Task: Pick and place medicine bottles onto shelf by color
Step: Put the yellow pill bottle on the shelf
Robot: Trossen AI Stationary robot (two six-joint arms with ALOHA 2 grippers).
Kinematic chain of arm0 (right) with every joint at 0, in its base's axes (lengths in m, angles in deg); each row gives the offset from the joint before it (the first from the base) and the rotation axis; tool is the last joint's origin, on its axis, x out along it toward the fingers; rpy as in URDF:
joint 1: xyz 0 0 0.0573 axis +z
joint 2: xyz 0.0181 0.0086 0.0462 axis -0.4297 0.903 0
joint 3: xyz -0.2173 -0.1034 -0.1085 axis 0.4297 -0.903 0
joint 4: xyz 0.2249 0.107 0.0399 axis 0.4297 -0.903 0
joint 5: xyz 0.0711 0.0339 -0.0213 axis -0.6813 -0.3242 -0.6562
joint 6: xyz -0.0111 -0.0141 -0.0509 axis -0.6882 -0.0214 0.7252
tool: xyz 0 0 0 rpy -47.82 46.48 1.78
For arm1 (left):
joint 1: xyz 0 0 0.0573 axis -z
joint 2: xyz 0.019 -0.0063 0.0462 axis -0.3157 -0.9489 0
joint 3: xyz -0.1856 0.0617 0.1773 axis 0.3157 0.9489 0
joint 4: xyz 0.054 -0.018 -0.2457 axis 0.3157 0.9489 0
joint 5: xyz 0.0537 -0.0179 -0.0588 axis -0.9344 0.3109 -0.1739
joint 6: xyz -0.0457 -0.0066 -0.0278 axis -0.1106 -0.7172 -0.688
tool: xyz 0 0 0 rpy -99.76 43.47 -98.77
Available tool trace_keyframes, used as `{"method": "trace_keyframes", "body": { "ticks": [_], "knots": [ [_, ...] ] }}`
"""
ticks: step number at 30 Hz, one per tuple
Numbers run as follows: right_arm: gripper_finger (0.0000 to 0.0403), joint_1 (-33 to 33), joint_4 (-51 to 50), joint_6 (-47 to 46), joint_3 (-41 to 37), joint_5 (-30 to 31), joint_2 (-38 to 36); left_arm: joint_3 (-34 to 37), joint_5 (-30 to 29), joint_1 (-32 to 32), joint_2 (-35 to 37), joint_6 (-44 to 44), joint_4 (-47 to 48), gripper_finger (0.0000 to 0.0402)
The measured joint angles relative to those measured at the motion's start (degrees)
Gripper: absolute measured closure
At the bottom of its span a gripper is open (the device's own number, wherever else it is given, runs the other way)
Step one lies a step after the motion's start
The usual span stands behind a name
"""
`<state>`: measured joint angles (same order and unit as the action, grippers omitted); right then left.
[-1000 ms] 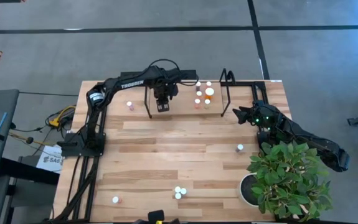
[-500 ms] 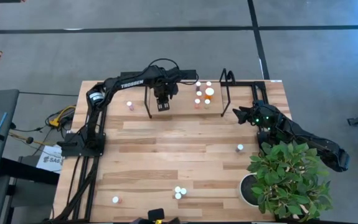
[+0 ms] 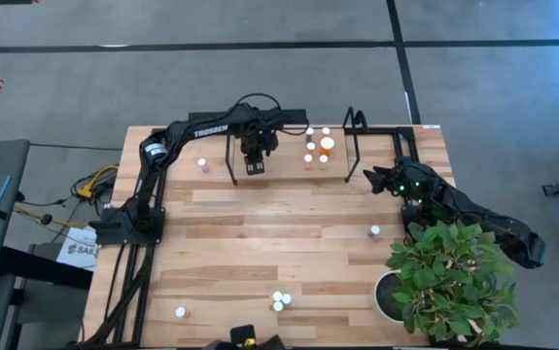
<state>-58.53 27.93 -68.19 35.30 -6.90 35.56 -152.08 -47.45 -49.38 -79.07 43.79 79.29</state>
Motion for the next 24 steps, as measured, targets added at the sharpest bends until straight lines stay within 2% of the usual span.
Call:
{"method": "trace_keyframes", "body": {
  "ticks": [16,24],
  "knots": [
    [0.0097,0.0,0.12,0.0,0.0,-0.03,0.04,0.07,1.04,-2.17,-0.09,-0.4,-2.08,0.0318],
    [0.0097,0.01,0.11,0.0,0.0,-0.04,0.04,0.42,1.3,-2.51,-0.74,-2.94,-2.13,0.0268]
  ]
}}
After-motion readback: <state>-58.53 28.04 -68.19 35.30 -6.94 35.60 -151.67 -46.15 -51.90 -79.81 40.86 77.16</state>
